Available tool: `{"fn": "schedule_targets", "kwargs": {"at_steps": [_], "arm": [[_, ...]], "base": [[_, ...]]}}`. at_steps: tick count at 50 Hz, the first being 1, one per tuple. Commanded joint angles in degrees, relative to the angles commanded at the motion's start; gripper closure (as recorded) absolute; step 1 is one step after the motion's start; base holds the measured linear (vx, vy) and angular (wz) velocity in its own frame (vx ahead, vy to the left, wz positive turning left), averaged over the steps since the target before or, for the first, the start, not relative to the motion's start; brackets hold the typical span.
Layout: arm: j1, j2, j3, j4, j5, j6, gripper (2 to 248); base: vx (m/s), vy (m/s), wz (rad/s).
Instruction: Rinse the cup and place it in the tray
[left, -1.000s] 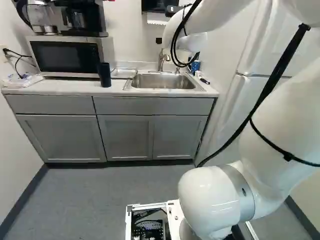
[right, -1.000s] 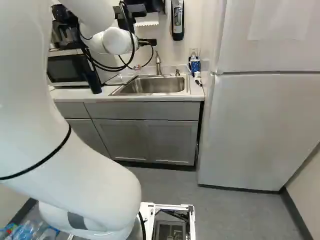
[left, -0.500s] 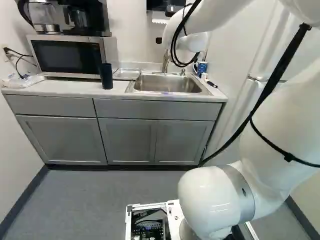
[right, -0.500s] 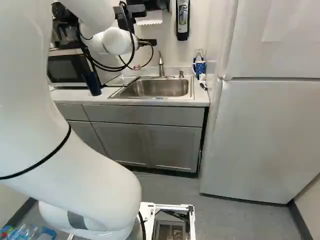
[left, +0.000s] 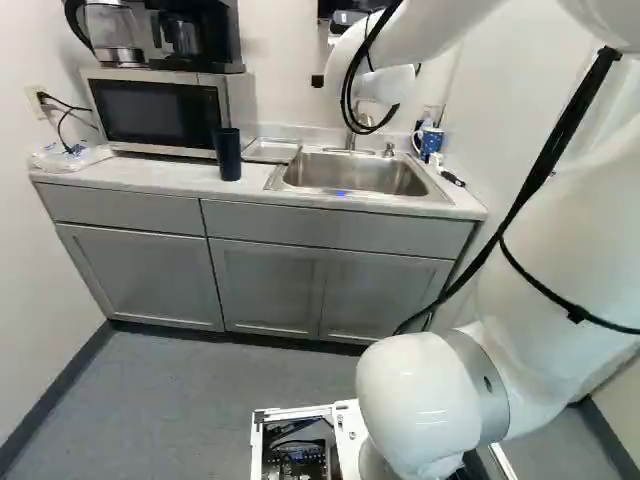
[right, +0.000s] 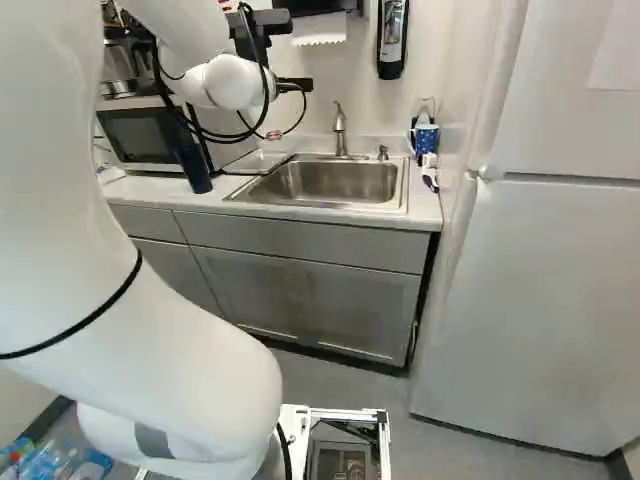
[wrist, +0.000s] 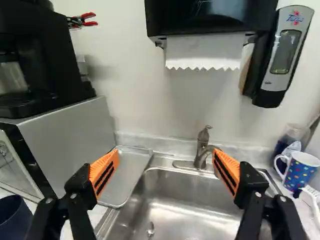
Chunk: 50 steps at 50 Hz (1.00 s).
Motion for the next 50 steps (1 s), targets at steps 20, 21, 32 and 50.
{"fn": "schedule_targets", "kwargs": {"at_steps": [20,21,32,50], "arm": [[0.00,0.00,0.00,0.00,0.00,0.00,3],[0.00,0.00,0.00,0.00,0.00,0.00,3],[0.00,0.00,0.00,0.00,0.00,0.00,3],[0.00,0.00,0.00,0.00,0.00,0.00,3]], "base": [[0.113,-0.051,0.033],[0.087,-0.050,0.008],[0.024,-0.015,-0.004],[-0.002,0.000,0.000]]}}
